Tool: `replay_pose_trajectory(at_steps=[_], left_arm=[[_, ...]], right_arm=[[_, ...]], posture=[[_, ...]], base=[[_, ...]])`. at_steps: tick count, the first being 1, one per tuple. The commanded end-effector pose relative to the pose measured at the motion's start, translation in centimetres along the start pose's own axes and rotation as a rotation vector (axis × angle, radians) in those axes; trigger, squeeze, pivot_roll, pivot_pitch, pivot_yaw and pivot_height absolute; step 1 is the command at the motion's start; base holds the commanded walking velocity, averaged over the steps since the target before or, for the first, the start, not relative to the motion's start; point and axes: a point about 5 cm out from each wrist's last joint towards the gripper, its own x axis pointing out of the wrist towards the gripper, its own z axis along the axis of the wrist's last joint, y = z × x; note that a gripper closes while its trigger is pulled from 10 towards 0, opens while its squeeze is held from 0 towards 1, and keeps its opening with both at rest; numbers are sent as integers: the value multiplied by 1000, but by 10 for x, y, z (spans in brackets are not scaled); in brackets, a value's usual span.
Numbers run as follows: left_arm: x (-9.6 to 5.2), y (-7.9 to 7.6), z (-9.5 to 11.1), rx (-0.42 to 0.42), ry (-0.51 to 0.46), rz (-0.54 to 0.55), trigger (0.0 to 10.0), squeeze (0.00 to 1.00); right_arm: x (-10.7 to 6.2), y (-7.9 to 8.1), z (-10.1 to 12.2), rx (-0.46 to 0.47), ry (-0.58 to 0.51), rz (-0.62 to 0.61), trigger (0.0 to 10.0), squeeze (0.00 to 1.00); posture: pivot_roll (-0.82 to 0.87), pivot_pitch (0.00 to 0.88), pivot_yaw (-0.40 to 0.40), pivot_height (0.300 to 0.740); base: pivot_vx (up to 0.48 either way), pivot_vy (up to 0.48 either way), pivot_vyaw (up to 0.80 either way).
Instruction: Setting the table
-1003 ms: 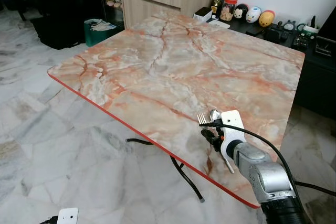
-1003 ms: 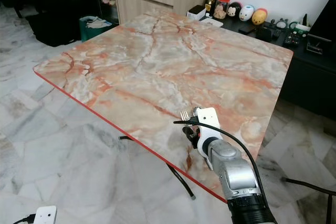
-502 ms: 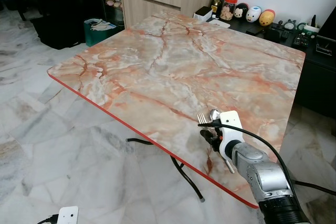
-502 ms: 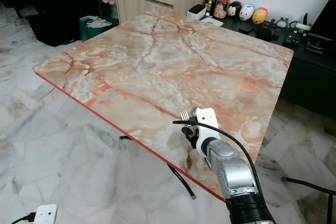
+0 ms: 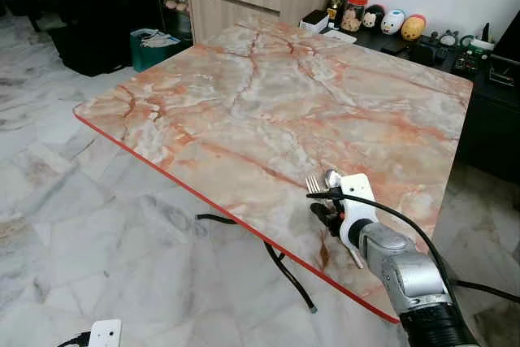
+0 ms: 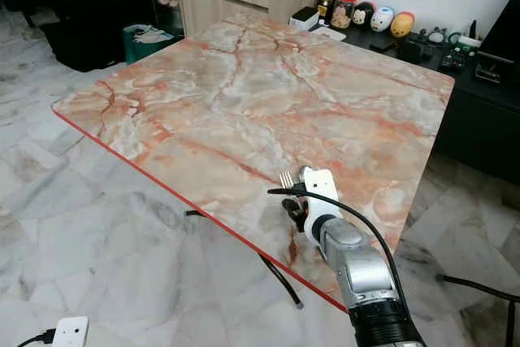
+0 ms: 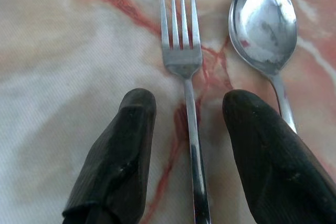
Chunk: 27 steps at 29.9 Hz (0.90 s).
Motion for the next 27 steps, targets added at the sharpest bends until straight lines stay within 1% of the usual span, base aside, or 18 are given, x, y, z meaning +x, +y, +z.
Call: replay_pose_trajectory(at_steps=[1,9,10,11,12,13,14,22,23,24,25,27], left_arm=[[0,-2,-5,-5,27,-3,10000,0],[0,-2,-5,-5,28,-3,10000,0],[0,-2,-5,-4,27,-3,10000,0],[0,-2,-4,-4,27,-3,10000,0],[0,-2,-4,-4,27,-3,10000,0],[0,-2,-4,-4,27,-3,10000,0],[0,-2,-4,-4,27,-3,10000,0],[0,-1,-5,-4,28,-3,10000,0],[0,-1,-5,-4,28,-3,10000,0],[0,-1,-5,-4,28,-3,10000,0],[0,-2,-5,-4,28,-4,10000,0],[0,-1,-4,-5,28,-4,10000,0]], right_arm=[[0,-4,4,19,-14,-18,10000,0],[2,-4,1,15,-7,-17,9882,0],[2,-4,0,16,-7,-18,9725,0],[2,-4,0,18,-6,-17,9137,0],[2,-4,0,18,-6,-16,8784,0],[2,-4,0,18,-6,-15,8941,0],[2,-3,0,17,-6,-13,10000,0],[3,-1,-1,13,-6,0,10000,0],[3,0,-1,13,-9,8,4039,0],[3,1,-1,13,-11,14,2941,0],[3,1,-1,12,-12,18,0,0],[3,3,-1,9,-13,27,0,0]], posture=[[-15,0,-46,740],[-13,0,-44,740],[-13,0,-44,740],[-14,0,-43,740],[-14,0,-43,740],[-14,0,-43,740],[-13,0,-44,740],[-13,0,-43,740],[-12,0,-43,740],[-12,0,-43,740],[-12,0,-43,740],[-13,0,-43,740]], base=[[0,0,0],[0,0,0],[0,0,0],[0,0,0],[0,0,0],[0,0,0],[0,0,0],[0,0,0],[0,0,0],[0,0,0],[0,0,0],[0,0,0]])
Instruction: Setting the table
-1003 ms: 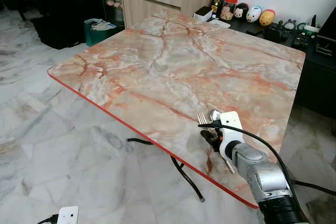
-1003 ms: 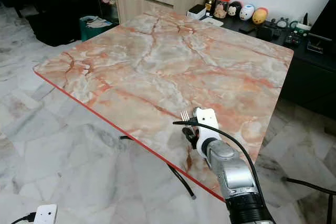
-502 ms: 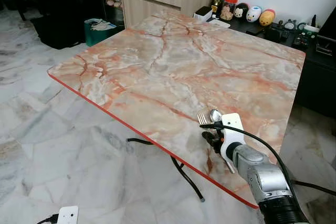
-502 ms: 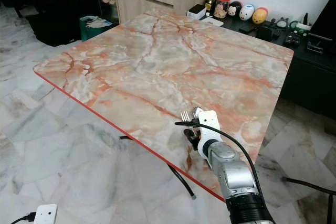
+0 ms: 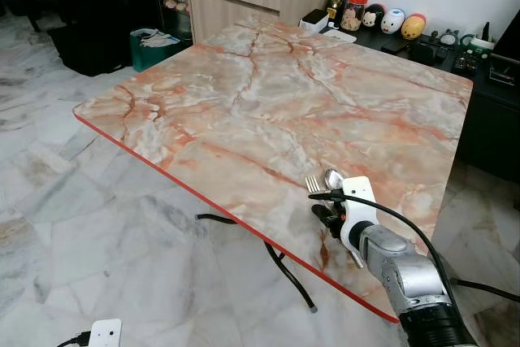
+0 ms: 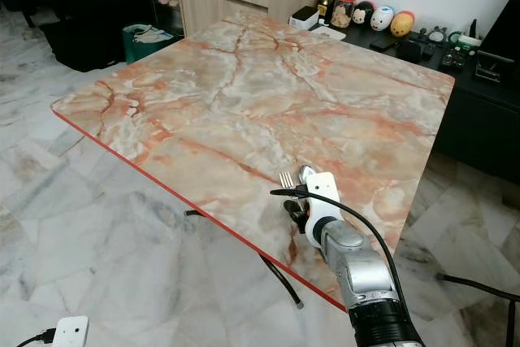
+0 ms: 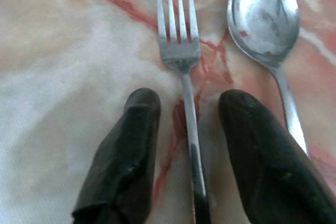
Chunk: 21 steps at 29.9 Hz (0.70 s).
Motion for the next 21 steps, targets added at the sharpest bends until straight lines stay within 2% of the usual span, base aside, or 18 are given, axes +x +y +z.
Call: replay_pose_trajectory(at_steps=[1,21], left_arm=[[-1,-2,-5,-5,28,-4,10000,0],[-1,-1,-5,-3,31,-7,10000,0]], right_arm=[[1,3,2,-6,-8,16,0,0],[2,4,1,-34,-1,21,0,0]], posture=[[-12,0,-43,740],[-12,0,-42,740]], base=[[0,0,0],[0,0,0]])
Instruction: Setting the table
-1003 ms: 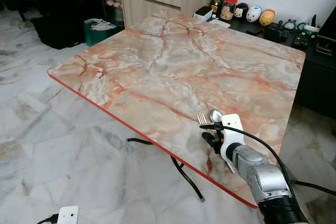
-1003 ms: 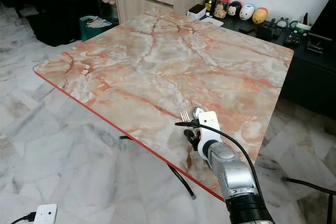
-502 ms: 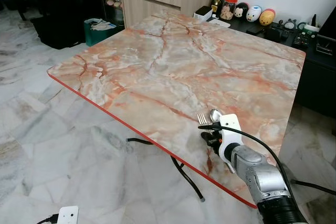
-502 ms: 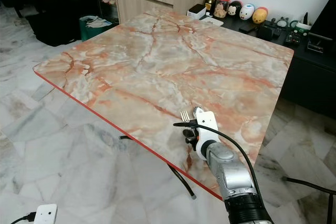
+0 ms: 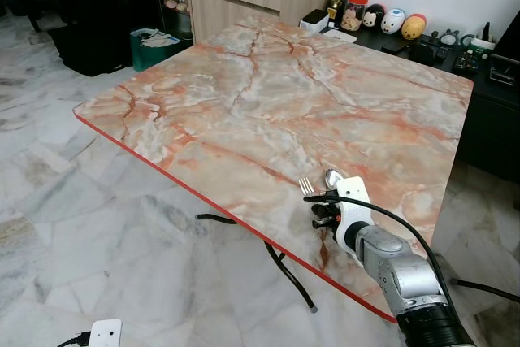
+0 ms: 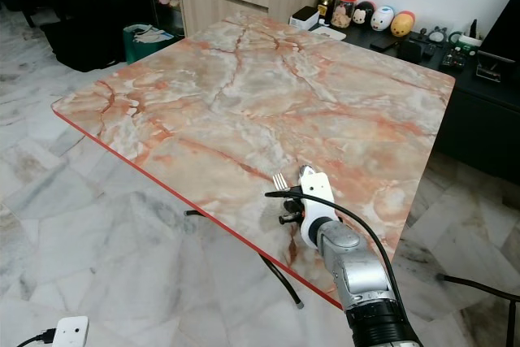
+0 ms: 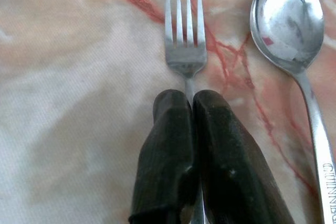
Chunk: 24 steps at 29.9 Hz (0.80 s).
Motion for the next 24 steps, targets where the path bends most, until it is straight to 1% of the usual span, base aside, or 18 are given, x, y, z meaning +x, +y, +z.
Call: replay_pose_trajectory(at_steps=[1,7,10,11,12,13,14,15,16,19,20,22,23,24], left_arm=[[-1,-1,-4,-3,20,-5,10000,0],[-1,-1,-4,1,19,-1,10000,0],[-1,-1,-4,2,18,1,10000,0],[-1,-1,-4,2,18,1,10000,0],[-1,-1,-4,4,19,2,10000,0],[-1,-1,-4,4,19,2,10000,0],[-1,-1,-4,4,19,1,10000,0],[-1,-1,-4,4,19,1,10000,0],[-1,-1,-4,4,20,2,10000,0],[-1,-1,-5,6,21,2,10000,0],[-1,-1,-6,7,22,2,10000,0],[-1,-1,-6,7,22,2,10000,0],[-1,-1,-6,6,21,2,10000,0],[-1,-1,-7,6,20,2,10000,0]], right_arm=[[1,0,1,-10,-1,-3,0,0],[0,4,8,-17,-65,8,0,0],[-2,8,19,-2,-147,21,0,0],[-2,8,19,-2,-147,21,0,0],[-2,9,21,-12,-171,16,2549,0],[-4,9,24,-14,-202,6,10000,0],[-4,8,27,-15,-224,-2,10000,0],[-4,8,27,-15,-224,-2,10000,0],[-7,10,33,3,-276,-2,10000,0],[-13,13,42,-87,-368,-34,10000,0],[-17,13,48,-100,-430,-65,10000,0],[-21,11,52,-94,-483,-101,10000,0],[-26,8,54,-111,-549,-169,10000,0],[-28,6,55,-108,-574,-199,10000,0]], posture=[[-12,0,-41,740],[-11,0,-41,740],[-11,0,-42,740],[-11,0,-42,740],[-11,0,-42,740],[-11,0,-43,740],[-11,0,-43,740],[-11,0,-43,740],[-11,0,-43,740],[-12,0,-46,740],[-12,0,-46,740],[-11,0,-49,740],[-10,0,-53,740],[-10,0,-54,740]], base=[[0,0,0],[0,0,0],[0,0,0],[0,0,0],[0,0,0],[0,0,0],[0,0,0],[0,0,0],[0,0,0],[0,0,0],[0,0,0],[0,0,0],[0,0,0],[0,0,0]])
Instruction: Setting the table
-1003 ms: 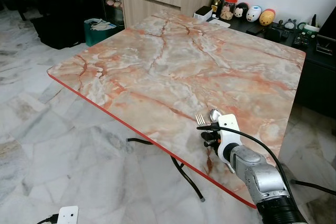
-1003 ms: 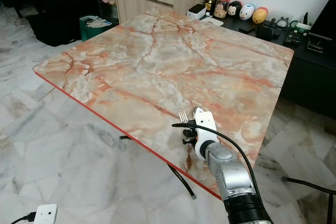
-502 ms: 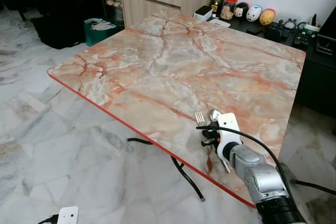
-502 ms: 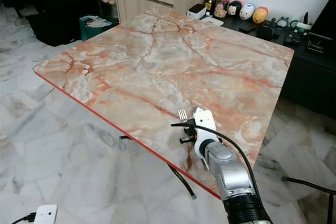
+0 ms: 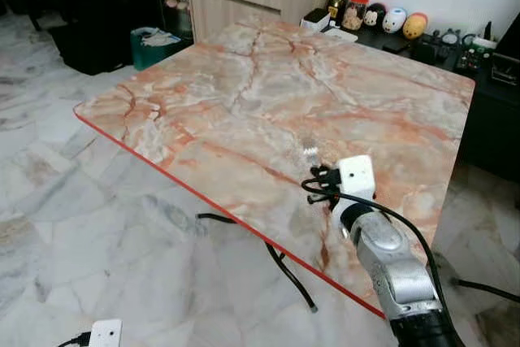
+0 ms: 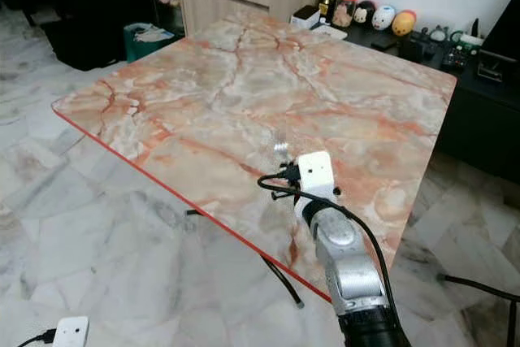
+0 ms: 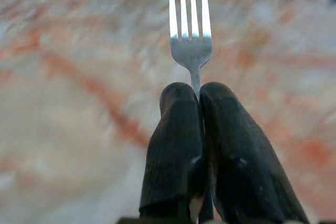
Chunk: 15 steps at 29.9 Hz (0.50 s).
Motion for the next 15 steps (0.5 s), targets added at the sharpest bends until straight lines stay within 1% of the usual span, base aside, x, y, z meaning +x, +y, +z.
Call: replay_pose_trajectory(at_steps=[1,2,3,4,6,8,11,15], left_arm=[[-1,-1,-7,4,18,2,10000,0],[-2,-1,-7,5,18,0,10000,0],[-2,-1,-7,5,18,0,10000,0],[-2,-2,-8,6,18,-1,10000,0],[-2,-2,-8,7,19,-4,10000,0],[-2,-3,-9,15,21,-11,10000,0],[-2,-4,-9,18,22,-15,10000,0],[-2,-4,-9,23,21,-19,10000,0]], right_arm=[[-4,-8,9,-20,-81,-81,10000,0],[-8,-14,8,4,-114,-136,10000,0],[-8,-14,8,4,-114,-136,10000,0],[-13,-19,8,-12,-154,-182,10000,0],[-17,-24,7,-46,-185,-217,10000,0],[-21,-31,4,-50,-207,-269,10000,0],[-23,-36,2,-64,-221,-292,10000,0],[-21,-35,0,-67,-227,-285,10000,0]], posture=[[-10,0,-54,740],[-9,0,-57,740],[-9,0,-57,740],[-9,0,-58,740],[-12,0,-58,740],[-10,0,-62,740],[-7,0,-64,740],[-7,0,-63,740]], base=[[0,0,0],[0,0,0],[0,0,0],[0,0,0],[0,0,0],[0,0,0],[0,0,0],[0,0,0]])
